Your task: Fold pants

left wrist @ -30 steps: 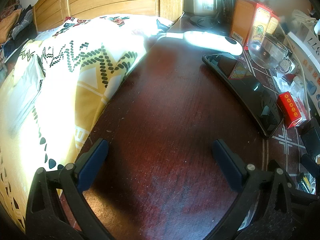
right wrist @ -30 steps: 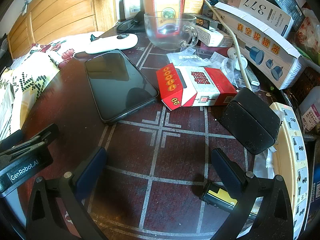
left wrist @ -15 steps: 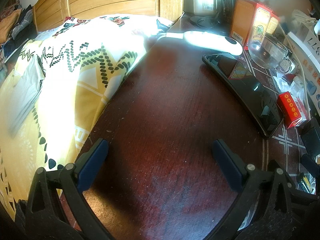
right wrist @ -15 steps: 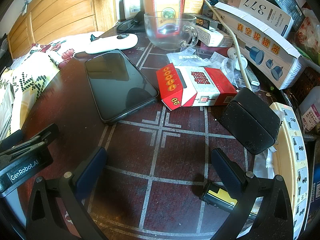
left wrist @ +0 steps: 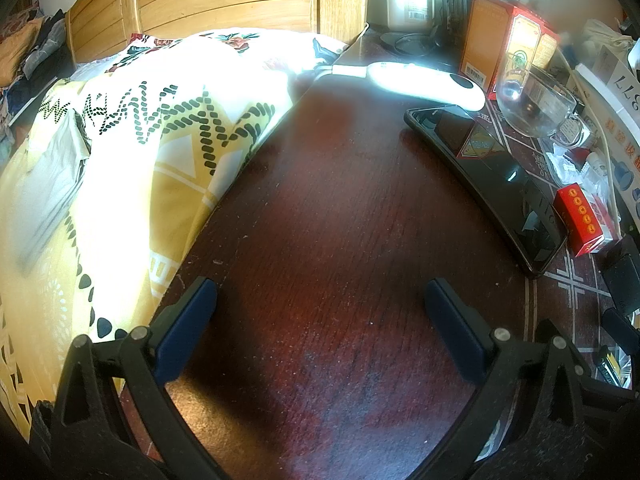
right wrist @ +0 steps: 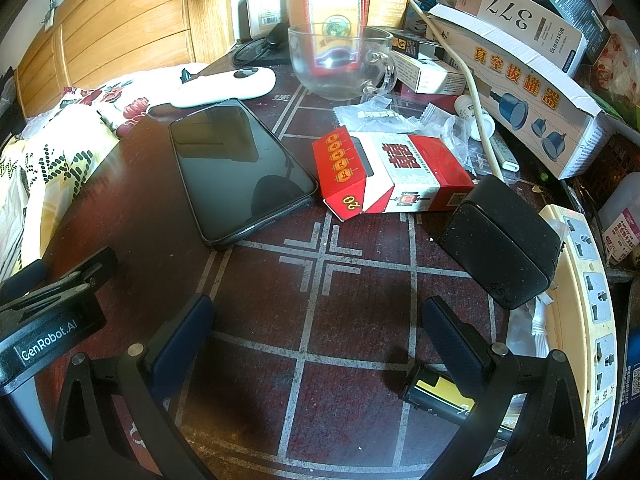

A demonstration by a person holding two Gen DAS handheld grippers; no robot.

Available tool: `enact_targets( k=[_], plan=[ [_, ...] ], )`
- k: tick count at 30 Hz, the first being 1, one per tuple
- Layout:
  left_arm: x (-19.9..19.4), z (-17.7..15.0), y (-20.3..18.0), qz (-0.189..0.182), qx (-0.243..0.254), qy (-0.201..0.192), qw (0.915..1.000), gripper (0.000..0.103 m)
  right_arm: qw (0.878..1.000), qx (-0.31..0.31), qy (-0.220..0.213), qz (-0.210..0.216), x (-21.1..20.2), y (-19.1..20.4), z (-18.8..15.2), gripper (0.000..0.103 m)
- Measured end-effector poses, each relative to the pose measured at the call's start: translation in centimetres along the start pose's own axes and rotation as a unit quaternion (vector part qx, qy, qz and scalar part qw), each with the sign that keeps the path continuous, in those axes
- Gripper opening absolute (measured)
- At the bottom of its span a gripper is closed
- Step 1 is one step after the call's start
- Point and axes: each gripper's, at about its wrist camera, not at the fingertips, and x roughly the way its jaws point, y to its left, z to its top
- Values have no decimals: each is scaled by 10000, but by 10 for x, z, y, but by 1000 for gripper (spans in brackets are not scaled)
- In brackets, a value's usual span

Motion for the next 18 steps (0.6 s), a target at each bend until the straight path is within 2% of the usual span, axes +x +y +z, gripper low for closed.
enact_targets(
  k=[18],
  plan=[
    [0,0,0,-4,0,-5,10000,103,10000,2,1,-1,0,0,0,103]
  ],
)
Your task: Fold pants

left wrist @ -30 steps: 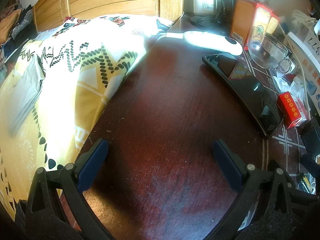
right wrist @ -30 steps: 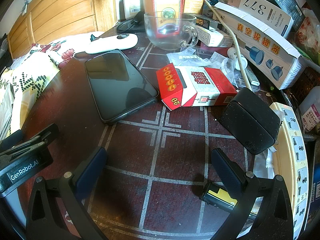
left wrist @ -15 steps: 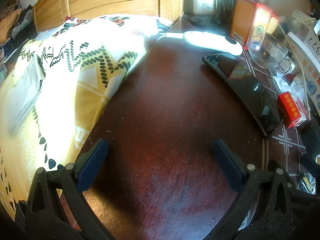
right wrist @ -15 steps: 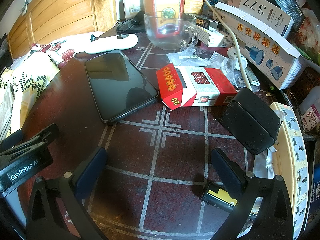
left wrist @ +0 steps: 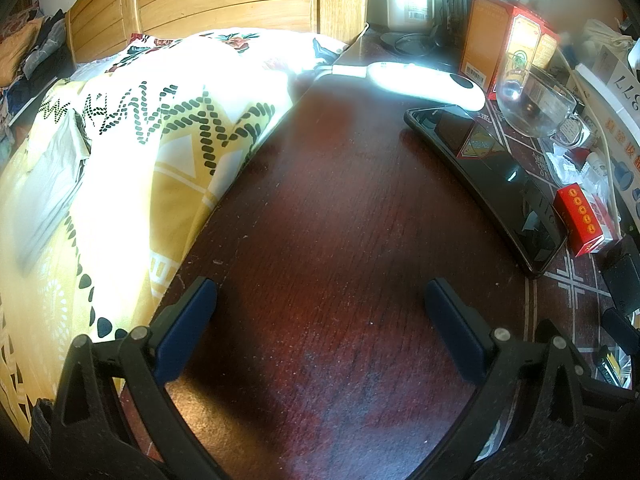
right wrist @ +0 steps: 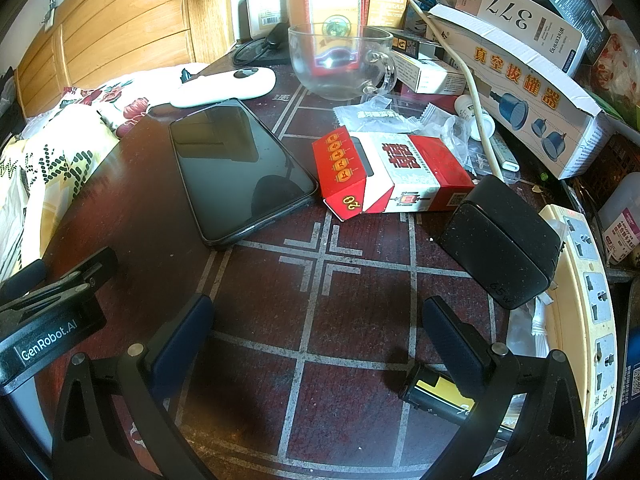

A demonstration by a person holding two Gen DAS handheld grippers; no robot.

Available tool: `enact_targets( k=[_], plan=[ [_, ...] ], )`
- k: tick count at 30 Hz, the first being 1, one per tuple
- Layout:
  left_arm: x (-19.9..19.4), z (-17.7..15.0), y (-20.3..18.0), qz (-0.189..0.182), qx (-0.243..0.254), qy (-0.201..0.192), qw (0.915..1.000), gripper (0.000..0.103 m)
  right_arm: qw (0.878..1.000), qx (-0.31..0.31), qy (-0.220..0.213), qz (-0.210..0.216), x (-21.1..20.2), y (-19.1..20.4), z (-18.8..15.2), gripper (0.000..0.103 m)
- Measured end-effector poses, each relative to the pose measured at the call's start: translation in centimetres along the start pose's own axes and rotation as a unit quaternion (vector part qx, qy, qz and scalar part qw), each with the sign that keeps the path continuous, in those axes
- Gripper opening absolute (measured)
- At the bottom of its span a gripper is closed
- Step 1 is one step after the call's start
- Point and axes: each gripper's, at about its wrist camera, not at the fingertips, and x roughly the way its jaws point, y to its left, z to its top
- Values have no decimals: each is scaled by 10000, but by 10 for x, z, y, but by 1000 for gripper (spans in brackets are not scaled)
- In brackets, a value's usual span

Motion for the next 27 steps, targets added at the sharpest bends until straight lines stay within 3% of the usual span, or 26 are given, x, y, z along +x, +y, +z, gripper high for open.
enact_targets(
  k=[27],
  plan=[
    [0,1,0,-6,0,-8,10000,103,10000,-1,0,-2,0,0,0,103]
  ],
)
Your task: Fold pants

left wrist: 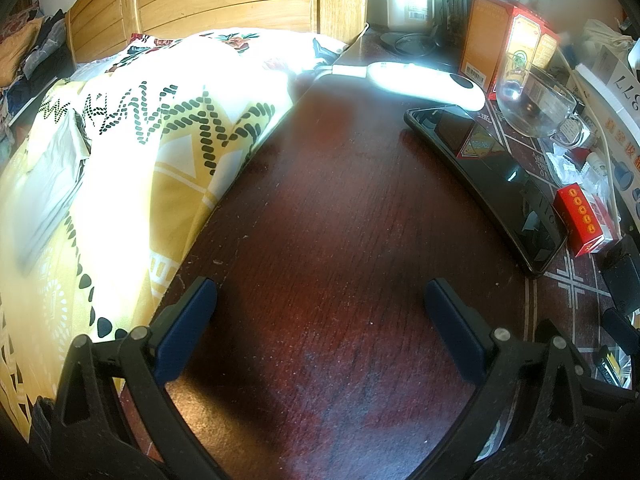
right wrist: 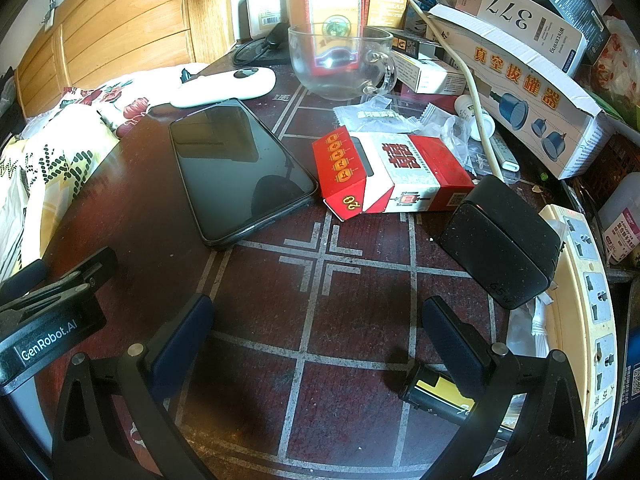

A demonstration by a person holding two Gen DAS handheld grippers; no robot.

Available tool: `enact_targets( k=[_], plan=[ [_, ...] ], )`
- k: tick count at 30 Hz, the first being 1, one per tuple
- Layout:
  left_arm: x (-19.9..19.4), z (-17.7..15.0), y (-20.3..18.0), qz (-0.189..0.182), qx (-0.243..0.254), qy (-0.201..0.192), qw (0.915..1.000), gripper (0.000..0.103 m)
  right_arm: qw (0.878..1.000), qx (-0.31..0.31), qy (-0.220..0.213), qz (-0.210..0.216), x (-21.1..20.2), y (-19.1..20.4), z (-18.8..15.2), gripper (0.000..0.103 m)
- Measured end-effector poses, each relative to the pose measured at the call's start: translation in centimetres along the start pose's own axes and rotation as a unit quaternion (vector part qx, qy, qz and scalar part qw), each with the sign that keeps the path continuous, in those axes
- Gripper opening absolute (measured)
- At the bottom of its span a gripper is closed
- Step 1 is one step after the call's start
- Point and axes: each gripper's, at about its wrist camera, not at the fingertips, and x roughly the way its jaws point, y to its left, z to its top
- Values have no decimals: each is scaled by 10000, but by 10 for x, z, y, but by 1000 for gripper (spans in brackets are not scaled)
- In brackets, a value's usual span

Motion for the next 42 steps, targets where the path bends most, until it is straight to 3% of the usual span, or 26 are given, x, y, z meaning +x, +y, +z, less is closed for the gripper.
enact_targets(
  k=[42],
  plan=[
    [0,1,0,-8,2,-12,10000,103,10000,-4,8,0,0,0,0,103]
  ],
)
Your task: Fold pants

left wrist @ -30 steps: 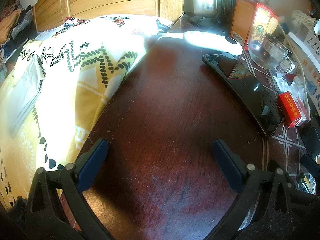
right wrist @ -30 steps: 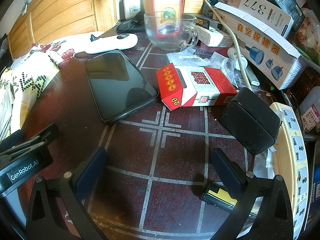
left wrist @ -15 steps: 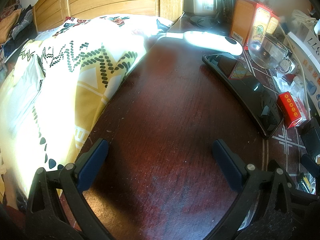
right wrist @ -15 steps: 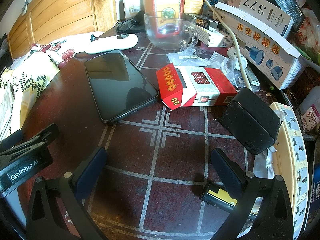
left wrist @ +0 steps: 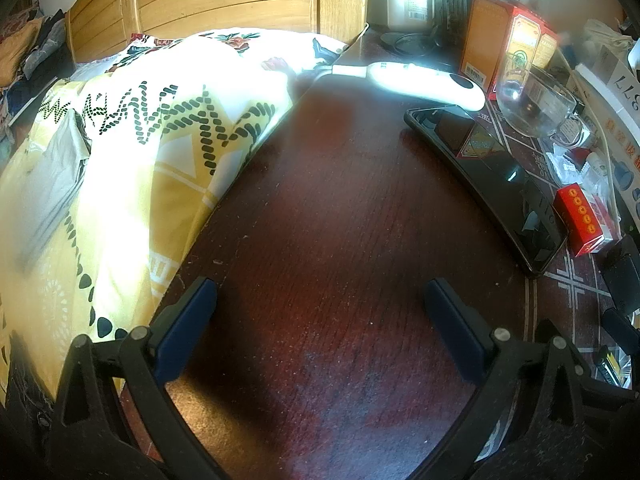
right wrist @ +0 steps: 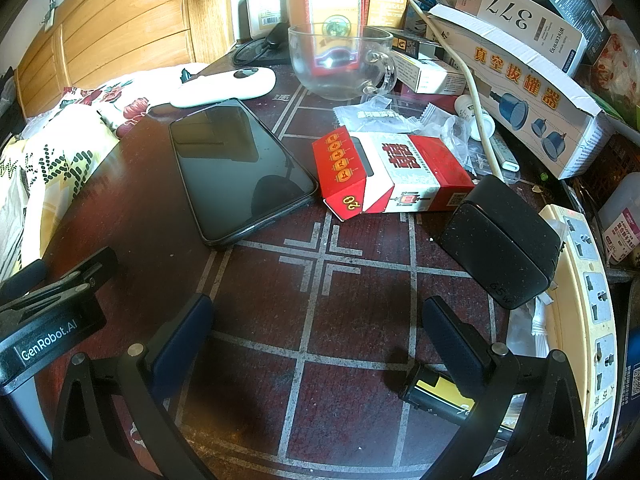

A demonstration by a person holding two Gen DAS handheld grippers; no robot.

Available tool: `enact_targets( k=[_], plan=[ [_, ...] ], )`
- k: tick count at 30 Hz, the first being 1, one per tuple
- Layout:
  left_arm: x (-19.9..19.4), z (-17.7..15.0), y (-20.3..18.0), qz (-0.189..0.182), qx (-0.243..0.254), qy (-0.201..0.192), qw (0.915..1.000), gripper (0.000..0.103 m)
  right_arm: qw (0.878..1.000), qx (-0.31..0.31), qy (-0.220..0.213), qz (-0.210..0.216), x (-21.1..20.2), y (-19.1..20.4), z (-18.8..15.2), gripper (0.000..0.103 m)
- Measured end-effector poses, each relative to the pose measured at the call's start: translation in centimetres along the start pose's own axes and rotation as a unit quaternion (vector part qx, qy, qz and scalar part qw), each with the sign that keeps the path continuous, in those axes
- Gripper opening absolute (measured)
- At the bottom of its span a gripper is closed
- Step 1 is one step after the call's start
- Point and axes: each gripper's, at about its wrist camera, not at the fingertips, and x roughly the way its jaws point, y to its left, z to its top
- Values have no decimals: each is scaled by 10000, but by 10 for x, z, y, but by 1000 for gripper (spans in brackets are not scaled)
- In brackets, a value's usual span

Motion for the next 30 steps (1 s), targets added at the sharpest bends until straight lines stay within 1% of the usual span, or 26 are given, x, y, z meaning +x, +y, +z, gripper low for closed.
enact_targets(
  k=[19,22,23,24,25,26,27,29,30],
  plan=[
    [-2,-1,0,-4,1,-6,10000,103,10000,21,8,-16,0,0,0,103],
    [7,3,1,-13,7,-2,10000,103,10000,-11,12,-6,1,2,2,103],
    [14,9,-2,-97,104,37,9999,103,10000,-63,9,24,2,3,2,103],
    [19,14,-1,-312,171,56,9994,103,9996,-248,9,142,2,6,3,103],
    [15,12,5,-533,96,29,9985,103,9991,-333,53,255,3,8,4,103],
    [6,9,14,-664,-64,-26,9978,103,9987,-313,77,391,2,8,5,103],
    [-9,4,25,-572,-183,-246,9979,103,9982,-294,33,531,-4,8,4,103],
    [-53,-10,48,-302,-299,-801,9959,103,9971,-345,-239,639,-26,12,3,103],
    [-82,-21,65,-57,-433,-1136,9926,103,9951,-469,-516,707,-47,18,1,103]
  ],
)
